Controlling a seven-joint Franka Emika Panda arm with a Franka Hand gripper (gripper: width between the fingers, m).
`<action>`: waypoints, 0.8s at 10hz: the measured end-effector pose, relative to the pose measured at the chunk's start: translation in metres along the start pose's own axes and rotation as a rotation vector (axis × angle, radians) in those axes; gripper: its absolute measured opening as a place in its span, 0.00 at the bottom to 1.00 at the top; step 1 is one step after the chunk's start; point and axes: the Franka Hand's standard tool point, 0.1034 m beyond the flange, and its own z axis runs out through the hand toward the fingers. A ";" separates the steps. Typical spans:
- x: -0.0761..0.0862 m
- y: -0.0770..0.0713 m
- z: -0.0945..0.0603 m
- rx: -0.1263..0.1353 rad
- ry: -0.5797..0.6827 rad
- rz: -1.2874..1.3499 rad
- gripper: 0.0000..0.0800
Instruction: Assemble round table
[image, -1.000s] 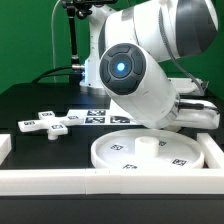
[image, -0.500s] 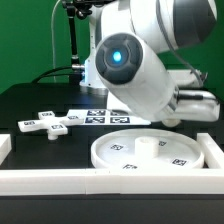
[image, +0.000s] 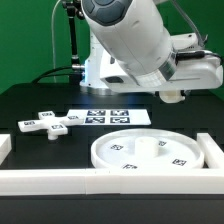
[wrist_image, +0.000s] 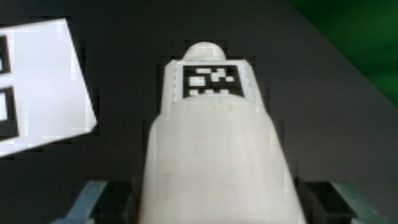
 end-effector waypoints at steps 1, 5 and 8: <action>0.000 0.000 0.000 0.000 -0.001 0.001 0.51; 0.005 -0.005 -0.038 -0.031 0.282 -0.111 0.51; 0.012 -0.014 -0.063 -0.033 0.517 -0.168 0.51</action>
Offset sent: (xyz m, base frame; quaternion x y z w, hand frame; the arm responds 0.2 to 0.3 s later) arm 0.0211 -0.0351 0.0178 -0.0885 0.2172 -0.1248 0.9641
